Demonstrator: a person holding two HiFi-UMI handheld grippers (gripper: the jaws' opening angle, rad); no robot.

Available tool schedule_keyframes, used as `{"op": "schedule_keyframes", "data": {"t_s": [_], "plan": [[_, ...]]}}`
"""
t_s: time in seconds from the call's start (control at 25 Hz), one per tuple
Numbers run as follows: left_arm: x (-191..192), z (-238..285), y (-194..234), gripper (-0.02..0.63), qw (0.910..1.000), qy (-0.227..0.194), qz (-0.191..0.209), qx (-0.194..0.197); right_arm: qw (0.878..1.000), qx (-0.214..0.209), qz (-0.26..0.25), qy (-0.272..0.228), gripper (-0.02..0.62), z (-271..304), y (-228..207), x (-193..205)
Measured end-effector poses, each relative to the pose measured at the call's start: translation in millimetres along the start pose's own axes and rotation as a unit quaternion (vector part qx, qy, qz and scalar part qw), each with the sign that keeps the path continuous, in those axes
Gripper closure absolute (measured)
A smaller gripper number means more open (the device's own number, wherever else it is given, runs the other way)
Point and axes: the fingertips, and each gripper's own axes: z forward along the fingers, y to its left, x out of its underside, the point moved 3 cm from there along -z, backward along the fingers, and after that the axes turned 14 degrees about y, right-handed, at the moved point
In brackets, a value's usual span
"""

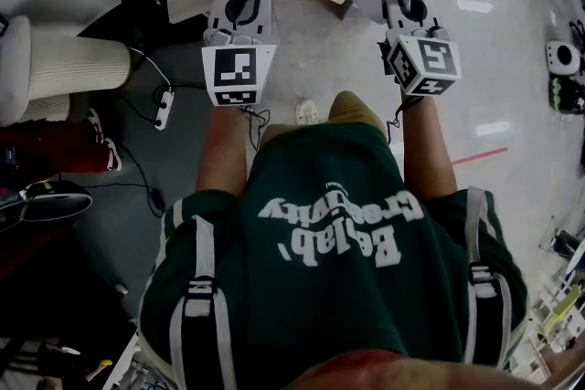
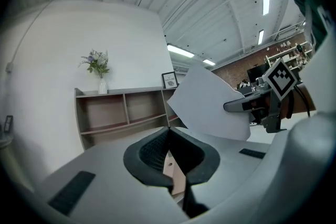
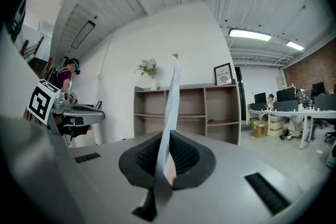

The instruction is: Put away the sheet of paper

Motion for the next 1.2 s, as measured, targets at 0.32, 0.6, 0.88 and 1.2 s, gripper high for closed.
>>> {"op": "schedule_keyframes", "data": {"t_s": [0.32, 0.6, 0.88, 1.2], "plan": [[11.5, 57.6, 29.8, 0.588, 0.9997, 0.019, -0.012, -0.005, 1.000, -0.017, 0.000, 0.021, 0.561, 66.5, -14.2, 1.7], [3.8, 121.7, 57.6, 0.588, 0.9992, 0.033, -0.013, -0.017, 0.998, -0.048, 0.009, 0.032, 0.561, 142.2, -39.4, -7.4], [-7.5, 184.9, 86.6, 0.588, 0.9979, 0.047, -0.020, -0.039, 0.995, -0.091, 0.006, 0.051, 0.560, 217.0, -63.1, -15.9], [-15.1, 223.7, 102.6, 0.588, 0.9962, 0.051, -0.027, -0.065, 0.987, -0.140, -0.010, 0.073, 0.561, 269.8, -69.8, -10.9]]}}
